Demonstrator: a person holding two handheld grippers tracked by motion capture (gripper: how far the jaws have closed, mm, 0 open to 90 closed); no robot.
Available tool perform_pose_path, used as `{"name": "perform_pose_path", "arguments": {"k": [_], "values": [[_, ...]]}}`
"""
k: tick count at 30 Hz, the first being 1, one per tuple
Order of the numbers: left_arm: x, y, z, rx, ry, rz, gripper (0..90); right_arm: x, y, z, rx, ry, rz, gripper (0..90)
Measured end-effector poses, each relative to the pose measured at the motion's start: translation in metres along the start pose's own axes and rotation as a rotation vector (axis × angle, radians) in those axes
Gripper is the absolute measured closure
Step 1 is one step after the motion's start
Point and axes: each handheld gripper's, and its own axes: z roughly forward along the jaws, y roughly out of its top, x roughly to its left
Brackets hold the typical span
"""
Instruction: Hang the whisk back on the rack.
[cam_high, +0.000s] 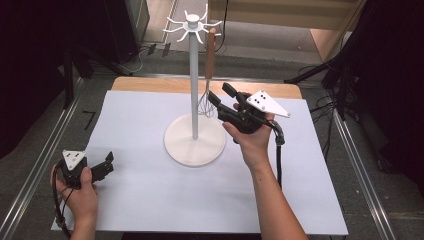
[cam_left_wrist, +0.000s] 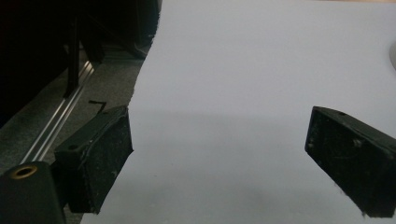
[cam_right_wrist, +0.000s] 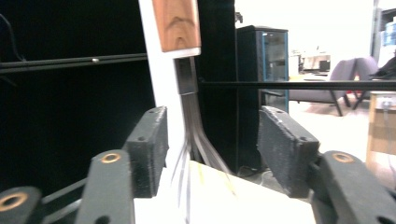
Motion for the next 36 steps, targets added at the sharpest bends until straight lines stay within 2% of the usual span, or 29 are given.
{"name": "perform_pose_path", "arguments": {"k": [4,6,7,14,18,19,26,36], "values": [[0.000,0.000,0.000,0.000,0.000,0.000,8.0,-0.004,0.000,-0.008,0.021,-0.057,0.006,32.3],[0.000,0.000,0.000,0.000,0.001,0.000,8.1,-0.006,-0.001,-0.010,0.026,-0.066,0.006,31.0],[0.000,0.000,0.000,0.001,-0.001,0.001,8.1,-0.010,-0.001,-0.014,0.037,-0.095,-0.008,28.8],[0.000,0.000,0.000,0.004,-0.001,0.007,8.1,-0.022,-0.006,-0.030,0.070,-0.167,-0.021,24.9],[0.000,0.000,0.000,0.000,-0.001,0.006,8.1,-0.028,-0.009,-0.037,0.083,-0.188,-0.026,23.6],[0.000,0.000,0.000,-0.001,-0.002,0.005,8.1,-0.031,-0.012,-0.042,0.093,-0.207,-0.034,23.5],[0.000,0.000,0.000,0.003,-0.003,0.003,8.1,-0.041,-0.023,-0.058,0.138,-0.248,-0.040,23.1],[-0.001,0.000,0.000,0.002,0.000,0.007,8.1,-0.053,-0.033,-0.080,0.159,-0.287,-0.041,23.3]]}}
